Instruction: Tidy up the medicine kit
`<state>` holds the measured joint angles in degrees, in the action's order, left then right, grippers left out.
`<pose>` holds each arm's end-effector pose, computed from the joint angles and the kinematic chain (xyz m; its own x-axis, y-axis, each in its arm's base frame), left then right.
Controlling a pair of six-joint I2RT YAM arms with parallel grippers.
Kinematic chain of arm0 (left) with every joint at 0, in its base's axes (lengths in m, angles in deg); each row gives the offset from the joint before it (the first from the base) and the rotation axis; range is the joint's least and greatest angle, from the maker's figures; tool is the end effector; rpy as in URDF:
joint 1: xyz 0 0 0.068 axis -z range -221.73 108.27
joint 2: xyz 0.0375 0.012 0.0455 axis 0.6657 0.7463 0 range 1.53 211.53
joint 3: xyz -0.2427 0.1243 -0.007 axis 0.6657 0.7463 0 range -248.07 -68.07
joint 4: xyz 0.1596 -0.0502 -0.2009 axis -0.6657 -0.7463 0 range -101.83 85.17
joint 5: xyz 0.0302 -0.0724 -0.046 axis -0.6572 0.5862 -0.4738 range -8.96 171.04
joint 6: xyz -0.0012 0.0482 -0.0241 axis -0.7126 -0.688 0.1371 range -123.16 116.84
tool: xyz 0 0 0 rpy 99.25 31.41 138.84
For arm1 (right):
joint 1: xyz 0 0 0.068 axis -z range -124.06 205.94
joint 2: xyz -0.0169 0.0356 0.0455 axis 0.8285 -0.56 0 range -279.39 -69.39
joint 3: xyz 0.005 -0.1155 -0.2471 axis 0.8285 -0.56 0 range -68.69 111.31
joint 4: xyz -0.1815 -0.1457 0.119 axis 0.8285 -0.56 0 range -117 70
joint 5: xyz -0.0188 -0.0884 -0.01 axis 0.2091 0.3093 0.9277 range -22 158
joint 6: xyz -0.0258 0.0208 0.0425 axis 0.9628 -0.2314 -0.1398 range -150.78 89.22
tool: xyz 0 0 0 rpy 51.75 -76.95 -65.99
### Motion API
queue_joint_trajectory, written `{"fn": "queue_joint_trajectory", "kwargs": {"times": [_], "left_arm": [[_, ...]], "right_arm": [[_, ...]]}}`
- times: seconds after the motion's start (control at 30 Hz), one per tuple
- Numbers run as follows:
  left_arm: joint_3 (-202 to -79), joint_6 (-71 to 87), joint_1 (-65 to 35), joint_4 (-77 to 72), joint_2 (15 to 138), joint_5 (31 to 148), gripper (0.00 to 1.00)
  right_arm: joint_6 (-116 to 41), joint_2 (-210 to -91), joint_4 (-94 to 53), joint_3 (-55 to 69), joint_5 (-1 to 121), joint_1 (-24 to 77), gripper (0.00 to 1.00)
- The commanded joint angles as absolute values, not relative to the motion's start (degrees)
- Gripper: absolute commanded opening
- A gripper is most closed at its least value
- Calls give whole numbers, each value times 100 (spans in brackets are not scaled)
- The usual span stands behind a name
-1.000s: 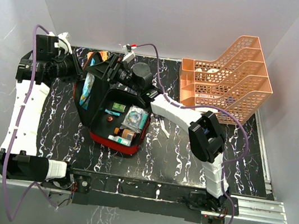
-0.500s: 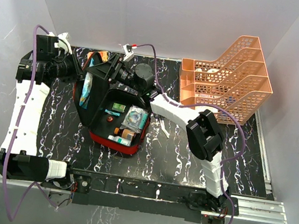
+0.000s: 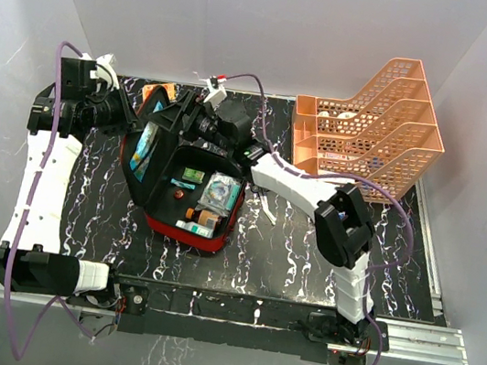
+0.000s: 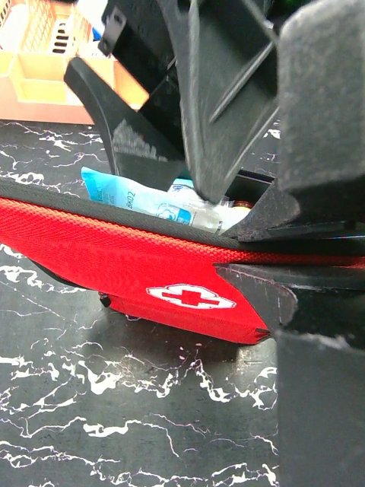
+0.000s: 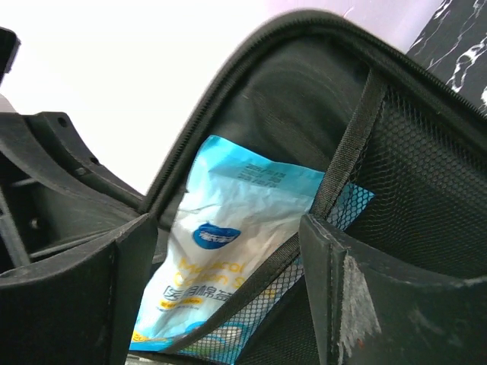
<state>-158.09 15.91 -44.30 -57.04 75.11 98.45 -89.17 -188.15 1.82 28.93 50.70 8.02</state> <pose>0.2513 0.0005 0.4304 -0.6172 -0.3399 -0.7096 -0.0021 0.9026 -0.4306 0.3306 0.3820 0.3139 -0.7691 0.3614 -0.5271 -0.4827 0.2121 0.8497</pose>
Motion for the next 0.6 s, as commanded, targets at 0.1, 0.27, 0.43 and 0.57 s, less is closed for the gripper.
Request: {"fn": "queue_joint_trajectory", "kwargs": {"times": [0.1,0.27,0.43,0.57], "left_arm": [[-15810,1670,-4402,-5274,7221,10117,0],[-15765,1670,-4402,-5225,7191,10132,0],[-15720,1662,-4402,-5219,7186,10169,0],[-15688,1661,-4402,-5212,7160,10180,0]], "right_arm": [[-8083,-17943,-815,3074,5376,848,75],[-7997,-17845,-1426,2958,5531,833,76],[-7829,-18082,-1691,3221,5405,787,76],[-7802,-18319,-1763,3511,5287,769,76]]}}
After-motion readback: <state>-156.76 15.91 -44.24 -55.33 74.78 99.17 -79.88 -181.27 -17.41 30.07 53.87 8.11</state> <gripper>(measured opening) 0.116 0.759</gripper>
